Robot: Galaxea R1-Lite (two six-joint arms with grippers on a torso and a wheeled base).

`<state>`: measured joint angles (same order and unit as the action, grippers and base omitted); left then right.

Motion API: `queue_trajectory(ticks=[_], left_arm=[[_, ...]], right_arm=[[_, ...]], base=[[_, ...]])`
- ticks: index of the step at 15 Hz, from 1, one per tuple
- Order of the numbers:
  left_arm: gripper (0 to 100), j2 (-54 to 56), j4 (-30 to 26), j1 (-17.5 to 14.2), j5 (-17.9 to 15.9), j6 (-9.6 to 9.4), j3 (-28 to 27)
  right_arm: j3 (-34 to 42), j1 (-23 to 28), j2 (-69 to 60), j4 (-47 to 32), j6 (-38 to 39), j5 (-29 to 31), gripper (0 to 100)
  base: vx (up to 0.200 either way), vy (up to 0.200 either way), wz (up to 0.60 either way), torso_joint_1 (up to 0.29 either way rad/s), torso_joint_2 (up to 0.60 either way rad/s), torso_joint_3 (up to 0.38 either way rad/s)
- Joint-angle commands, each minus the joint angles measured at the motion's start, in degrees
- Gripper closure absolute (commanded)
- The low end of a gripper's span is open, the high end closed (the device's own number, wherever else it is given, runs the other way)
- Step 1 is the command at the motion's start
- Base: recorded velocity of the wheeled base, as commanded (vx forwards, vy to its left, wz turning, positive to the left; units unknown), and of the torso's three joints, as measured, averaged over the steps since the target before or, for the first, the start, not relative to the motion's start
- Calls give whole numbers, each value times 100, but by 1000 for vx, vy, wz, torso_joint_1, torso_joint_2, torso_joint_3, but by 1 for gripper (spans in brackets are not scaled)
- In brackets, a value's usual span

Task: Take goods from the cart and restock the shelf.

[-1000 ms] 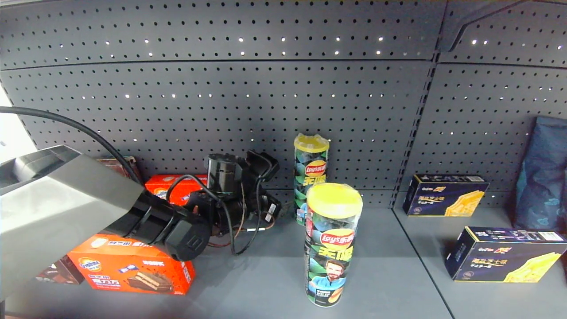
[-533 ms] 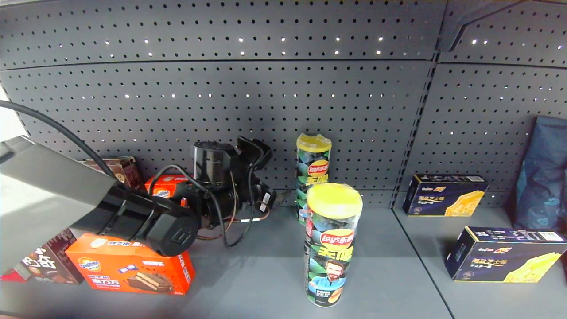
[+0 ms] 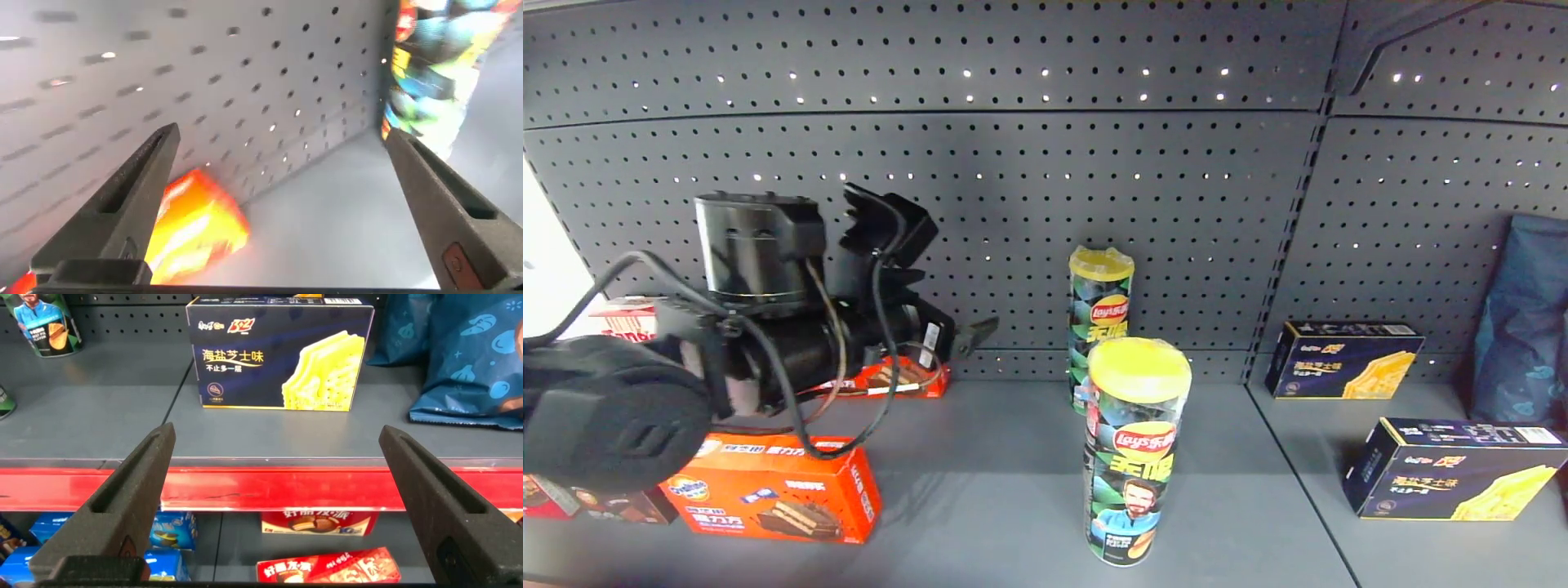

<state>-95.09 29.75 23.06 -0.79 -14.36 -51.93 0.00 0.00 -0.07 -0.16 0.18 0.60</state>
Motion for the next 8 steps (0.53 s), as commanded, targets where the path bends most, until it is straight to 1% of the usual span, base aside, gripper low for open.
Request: queue_trajectory(ticks=[1,5,6,8], left_arm=[[0,1722,-303,-171,0,3,772],[0,3339,-347,-628,-44,74,1774],[0,3752,-355,-760,-70,153,2205],[0,4481,-355,-716,-272,206,2996]], right_arm=[[0,0,7,7,-1,2,0],[0,0,7,-2,-1,2,0],[0,0,7,-2,-1,2,0],[0,0,7,-2,-1,2,0]], base=[[0,0,0,0,0,0],[0,0,0,0,0,0],[0,0,0,0,0,0],[0,0,0,0,0,0]])
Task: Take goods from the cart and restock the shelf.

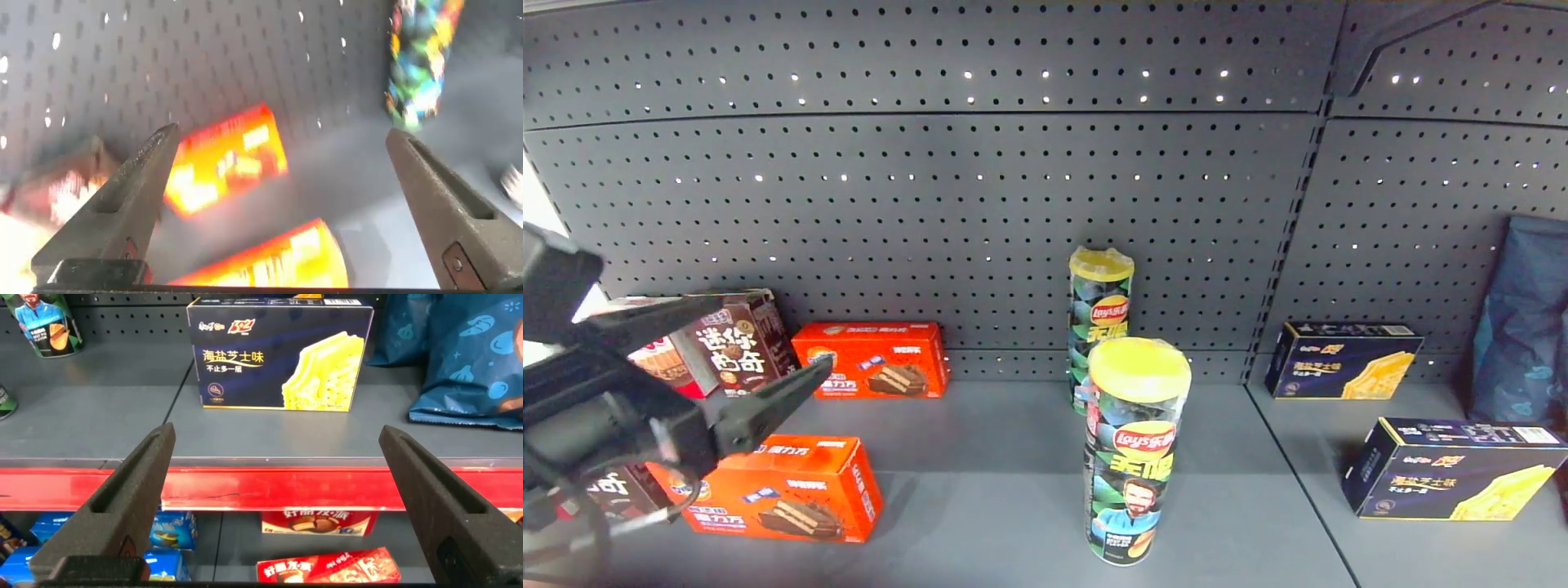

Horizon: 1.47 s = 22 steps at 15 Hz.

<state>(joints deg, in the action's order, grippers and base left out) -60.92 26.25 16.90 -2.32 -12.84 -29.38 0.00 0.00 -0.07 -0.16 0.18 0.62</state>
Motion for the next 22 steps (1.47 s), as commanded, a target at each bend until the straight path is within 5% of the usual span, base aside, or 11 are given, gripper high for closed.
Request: queue_trajectory(ticks=[1,6,8,9,10,11,14,22], left_arm=[[0,1407,-23,-64,-287,53,1154],[0,2110,-252,-64,-313,62,1778],[0,2137,-287,-64,-313,53,1787],[0,2207,-445,-64,-313,53,1804],[0,2216,-463,-64,-313,53,1804],[0,2356,-682,-64,-322,62,1813],[0,2514,-1007,-64,-322,62,1910],[0,2514,-1007,-81,-313,71,2077]], right_arm=[[0,0,7,-2,-1,-1,0],[-18,44,51,-2,-115,-115,0],[-1652,70,1080,-46,272,-27,0],[-2988,9,2899,-72,1133,-53,0],[-3032,9,2934,-28,1089,-89,0],[-3120,-316,3163,7,245,-809,0],[-3103,-1160,4288,174,-106,-1108,0],[-2944,-3542,6625,1264,-220,-185,0]], base=[[0,0,0,0,0,0],[0,0,0,0,0,0],[0,0,0,0,0,0],[0,0,0,0,0,0],[0,0,0,0,0,0],[0,0,0,0,0,0],[0,0,0,0,0,0],[0,0,0,0,0,0]])
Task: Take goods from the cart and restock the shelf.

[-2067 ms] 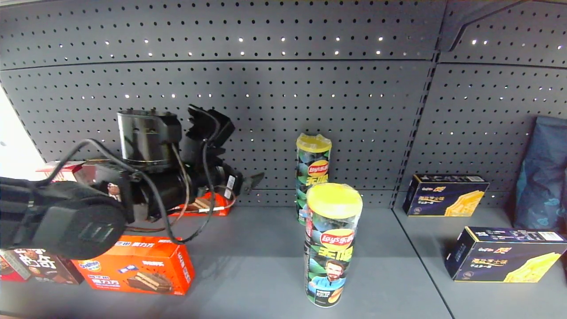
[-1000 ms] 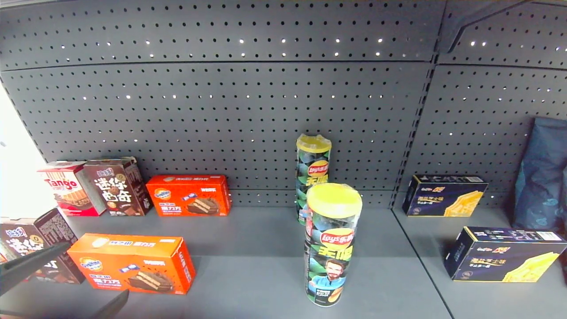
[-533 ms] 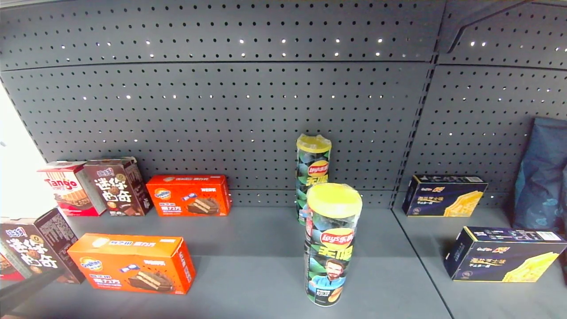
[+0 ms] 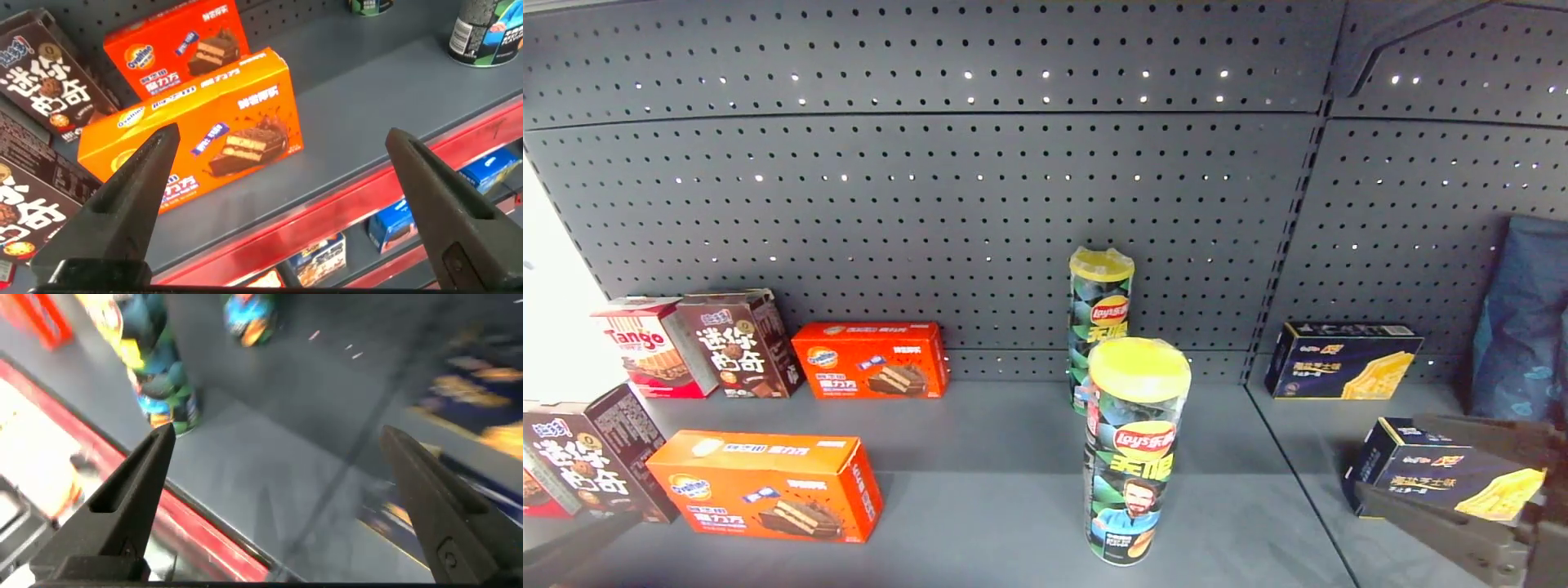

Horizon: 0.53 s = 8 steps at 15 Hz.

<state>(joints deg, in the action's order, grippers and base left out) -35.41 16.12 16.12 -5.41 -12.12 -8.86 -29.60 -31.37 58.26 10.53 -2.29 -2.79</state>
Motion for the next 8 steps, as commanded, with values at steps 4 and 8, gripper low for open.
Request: queue_trajectory(ticks=[4,8], left_arm=[[0,-36,6,6,-4,-1,-10],[0,-36,14,6,-4,-1,-10]], right_arm=[[-90,-423,1328,344,159,209,0],[-318,-467,1724,344,159,209,0]], base=[[0,0,0,0,0,0],[0,0,0,0,0,0]])
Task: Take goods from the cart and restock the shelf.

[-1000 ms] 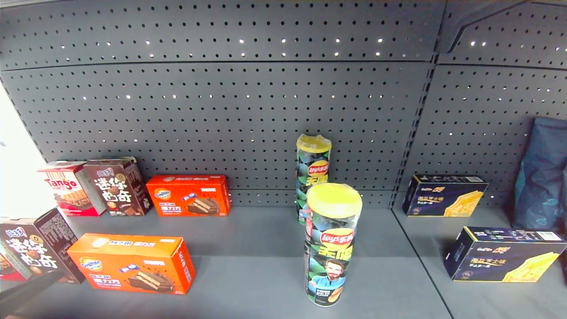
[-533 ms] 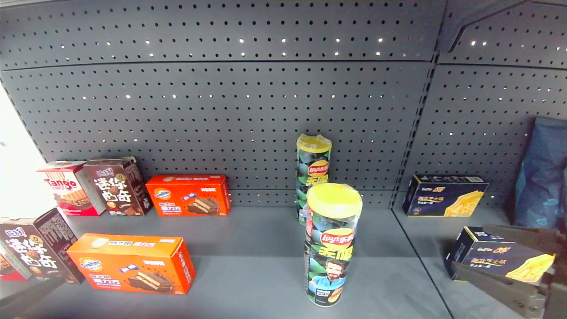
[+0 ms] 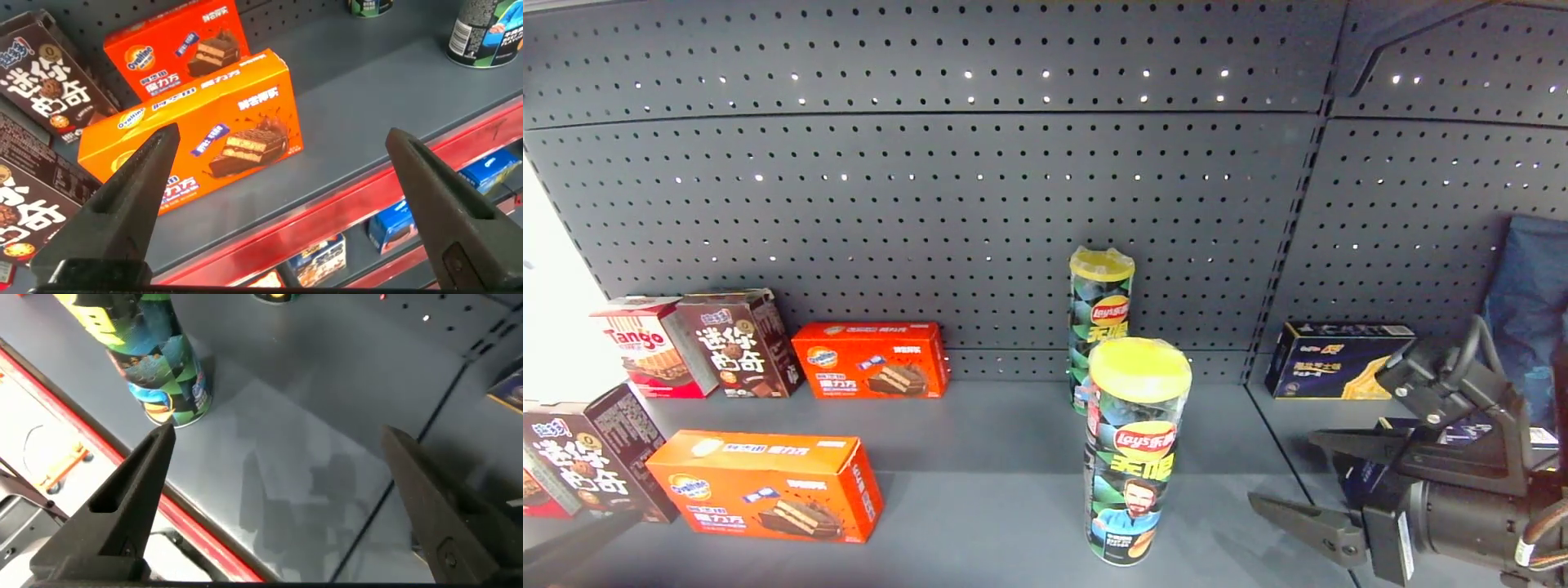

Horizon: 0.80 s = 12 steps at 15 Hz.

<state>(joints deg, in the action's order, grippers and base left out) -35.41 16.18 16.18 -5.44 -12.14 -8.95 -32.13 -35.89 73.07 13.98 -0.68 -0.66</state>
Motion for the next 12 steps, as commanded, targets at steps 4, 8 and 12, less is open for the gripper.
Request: queue_trajectory(ticks=[4,8,12], left_arm=[[0,-18,8,-9,-1,1,25],[0,-18,8,-1,-1,1,16],[0,-18,17,-9,8,195,16]], right_arm=[[-241,-85,533,-1,-2,-4,0],[-399,-182,867,8,-20,-4,0],[-733,-190,1245,8,-28,4,0]], base=[[0,0,0,0,0,0],[0,0,0,0,0,0],[0,0,0,0,0,0]])
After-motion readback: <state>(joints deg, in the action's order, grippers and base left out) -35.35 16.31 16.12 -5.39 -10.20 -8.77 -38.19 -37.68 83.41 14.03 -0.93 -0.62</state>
